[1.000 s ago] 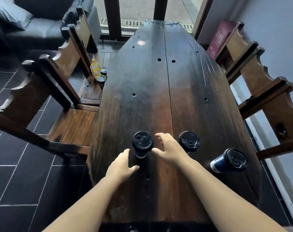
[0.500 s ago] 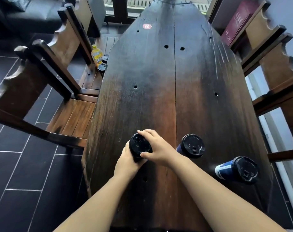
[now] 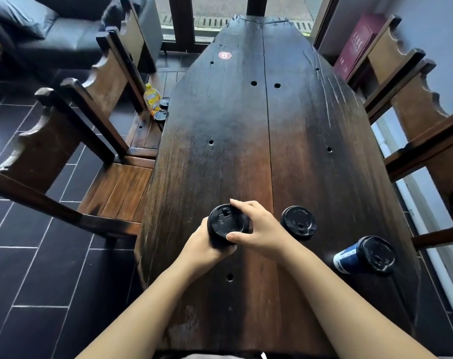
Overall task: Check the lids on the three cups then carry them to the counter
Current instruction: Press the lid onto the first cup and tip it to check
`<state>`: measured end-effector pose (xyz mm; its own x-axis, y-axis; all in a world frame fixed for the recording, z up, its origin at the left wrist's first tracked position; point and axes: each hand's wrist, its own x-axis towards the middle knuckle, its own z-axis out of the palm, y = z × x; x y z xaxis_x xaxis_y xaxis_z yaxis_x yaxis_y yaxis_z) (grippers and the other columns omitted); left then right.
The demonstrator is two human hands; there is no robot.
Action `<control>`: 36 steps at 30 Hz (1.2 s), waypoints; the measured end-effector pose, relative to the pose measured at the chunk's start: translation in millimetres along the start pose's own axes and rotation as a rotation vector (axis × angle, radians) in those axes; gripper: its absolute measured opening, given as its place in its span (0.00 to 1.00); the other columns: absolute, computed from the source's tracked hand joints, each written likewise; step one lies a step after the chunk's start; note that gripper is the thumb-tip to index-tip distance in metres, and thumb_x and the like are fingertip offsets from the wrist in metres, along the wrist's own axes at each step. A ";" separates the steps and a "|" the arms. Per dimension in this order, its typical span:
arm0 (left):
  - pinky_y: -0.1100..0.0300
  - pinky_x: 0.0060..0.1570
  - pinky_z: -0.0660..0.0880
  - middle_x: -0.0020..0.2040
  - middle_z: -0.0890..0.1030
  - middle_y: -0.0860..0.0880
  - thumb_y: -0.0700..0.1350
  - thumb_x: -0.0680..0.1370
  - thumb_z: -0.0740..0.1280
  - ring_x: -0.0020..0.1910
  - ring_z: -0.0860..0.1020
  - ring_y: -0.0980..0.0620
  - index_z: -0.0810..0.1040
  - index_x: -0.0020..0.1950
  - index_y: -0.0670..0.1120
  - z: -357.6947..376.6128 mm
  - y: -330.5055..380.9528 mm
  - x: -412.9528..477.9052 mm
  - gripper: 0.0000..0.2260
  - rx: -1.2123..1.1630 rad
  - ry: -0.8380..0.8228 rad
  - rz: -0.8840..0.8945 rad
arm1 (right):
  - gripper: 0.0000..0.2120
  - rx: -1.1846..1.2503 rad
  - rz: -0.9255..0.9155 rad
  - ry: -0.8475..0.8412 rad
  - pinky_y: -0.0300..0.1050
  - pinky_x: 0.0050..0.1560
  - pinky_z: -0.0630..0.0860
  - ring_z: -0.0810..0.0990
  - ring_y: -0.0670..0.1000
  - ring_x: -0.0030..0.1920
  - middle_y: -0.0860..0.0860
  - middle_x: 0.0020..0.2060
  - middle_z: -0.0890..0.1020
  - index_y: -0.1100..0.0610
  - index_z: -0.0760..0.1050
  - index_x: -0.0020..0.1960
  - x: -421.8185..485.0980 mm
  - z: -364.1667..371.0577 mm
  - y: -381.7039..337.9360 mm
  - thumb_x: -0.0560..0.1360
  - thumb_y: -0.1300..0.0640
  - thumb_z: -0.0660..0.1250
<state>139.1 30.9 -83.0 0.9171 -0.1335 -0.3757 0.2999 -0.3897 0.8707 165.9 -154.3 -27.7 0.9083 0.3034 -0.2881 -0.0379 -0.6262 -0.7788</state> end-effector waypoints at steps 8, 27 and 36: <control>0.61 0.60 0.79 0.63 0.85 0.52 0.35 0.77 0.74 0.64 0.82 0.55 0.74 0.71 0.50 -31.1 47.9 -33.0 0.24 -0.192 -0.300 0.111 | 0.36 0.396 -0.003 0.022 0.46 0.67 0.79 0.83 0.48 0.62 0.52 0.62 0.83 0.57 0.74 0.72 -26.5 -30.8 -32.1 0.67 0.49 0.78; 0.44 0.63 0.79 0.63 0.84 0.48 0.56 0.71 0.76 0.64 0.82 0.45 0.76 0.69 0.51 -56.0 106.7 -74.7 0.28 -0.269 -0.350 0.269 | 0.23 0.668 -0.038 0.209 0.59 0.61 0.80 0.85 0.53 0.51 0.61 0.53 0.88 0.54 0.87 0.51 -57.1 -60.2 -105.7 0.65 0.39 0.76; 0.34 0.64 0.77 0.62 0.84 0.48 0.58 0.72 0.76 0.64 0.82 0.43 0.78 0.67 0.53 -62.3 98.5 -76.5 0.26 -0.286 -0.324 0.249 | 0.18 0.709 -0.006 0.140 0.60 0.58 0.78 0.84 0.54 0.48 0.55 0.45 0.87 0.56 0.87 0.49 -52.6 -53.1 -113.3 0.68 0.43 0.75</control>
<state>115.0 59.5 51.3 0.8550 -0.4846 -0.1847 0.1833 -0.0507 0.9817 144.5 -137.5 105.2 0.9524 0.1811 -0.2452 -0.2504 0.0059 -0.9681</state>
